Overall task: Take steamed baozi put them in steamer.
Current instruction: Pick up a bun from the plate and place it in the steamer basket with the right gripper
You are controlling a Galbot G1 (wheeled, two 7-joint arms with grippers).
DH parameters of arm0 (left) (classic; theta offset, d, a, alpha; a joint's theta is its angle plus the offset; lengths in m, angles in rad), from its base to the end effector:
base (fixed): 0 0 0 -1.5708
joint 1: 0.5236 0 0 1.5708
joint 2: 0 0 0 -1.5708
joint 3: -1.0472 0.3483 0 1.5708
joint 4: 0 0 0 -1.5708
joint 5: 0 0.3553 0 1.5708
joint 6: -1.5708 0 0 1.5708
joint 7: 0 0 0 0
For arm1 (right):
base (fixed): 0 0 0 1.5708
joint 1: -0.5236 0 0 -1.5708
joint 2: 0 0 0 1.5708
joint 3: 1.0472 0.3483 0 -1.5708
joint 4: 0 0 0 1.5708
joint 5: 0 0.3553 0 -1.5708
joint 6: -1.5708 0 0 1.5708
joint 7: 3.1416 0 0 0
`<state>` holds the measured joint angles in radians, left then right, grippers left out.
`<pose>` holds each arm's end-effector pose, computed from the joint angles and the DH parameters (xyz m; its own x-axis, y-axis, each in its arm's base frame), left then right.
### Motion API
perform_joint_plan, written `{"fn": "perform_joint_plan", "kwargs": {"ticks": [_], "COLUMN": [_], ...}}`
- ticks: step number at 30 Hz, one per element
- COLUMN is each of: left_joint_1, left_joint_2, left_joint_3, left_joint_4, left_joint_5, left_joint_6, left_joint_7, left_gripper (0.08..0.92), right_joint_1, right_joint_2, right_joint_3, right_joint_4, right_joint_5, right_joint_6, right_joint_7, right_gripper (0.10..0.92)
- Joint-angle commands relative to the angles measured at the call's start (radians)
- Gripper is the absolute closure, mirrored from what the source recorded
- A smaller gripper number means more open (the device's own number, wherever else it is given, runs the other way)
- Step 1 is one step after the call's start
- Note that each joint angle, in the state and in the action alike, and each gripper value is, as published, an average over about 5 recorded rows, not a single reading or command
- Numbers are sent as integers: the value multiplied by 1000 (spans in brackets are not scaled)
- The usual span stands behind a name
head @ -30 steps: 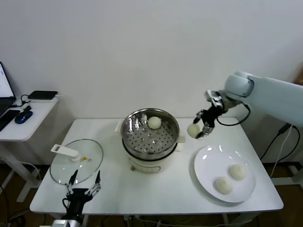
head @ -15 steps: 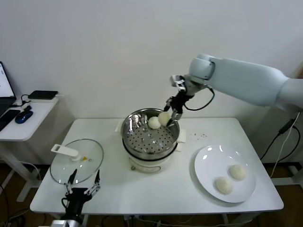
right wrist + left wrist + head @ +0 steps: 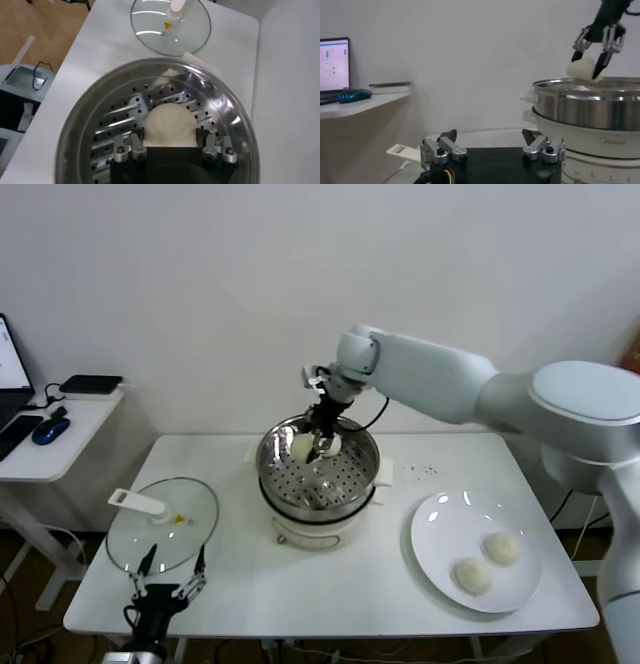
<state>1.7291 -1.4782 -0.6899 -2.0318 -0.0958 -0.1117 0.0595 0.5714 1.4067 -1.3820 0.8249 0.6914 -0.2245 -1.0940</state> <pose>0.1273 0.0700 -0.3411 -0.9945 -0.0398 0.0968 -0.0324 0.9965 0.0765 0.6251 0.1469 -0.0559 -0.0518 -0.3806 0.9233 -0.9600 -0.2357 -0.1510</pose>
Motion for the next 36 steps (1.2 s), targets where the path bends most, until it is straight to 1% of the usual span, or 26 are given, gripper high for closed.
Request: {"fn": "perform_joint_plan", "kwargs": {"ticks": [1,12,36], "left_joint_1": [0,-3,-3], "left_joint_2": [2,4,6], "left_joint_3": [-3,-6,-5], "left_joint_4": [2,6,16], "left_joint_5": [-4,-6,-8], "left_joint_6": [0,0,-5], "left_joint_7": [0,0,-1], "left_gripper": [177,177,177], "right_joint_1": [-116,-157,-188], "right_joint_2": [104,132,150], "right_joint_3": [67,117,153], "right_joint_4": [-152,-208,-239], "right_joint_5": [-79,-120,-158], "right_joint_6": [1,12,25], "right_joint_7": [5,8,18], "right_gripper": [364,359,351]}}
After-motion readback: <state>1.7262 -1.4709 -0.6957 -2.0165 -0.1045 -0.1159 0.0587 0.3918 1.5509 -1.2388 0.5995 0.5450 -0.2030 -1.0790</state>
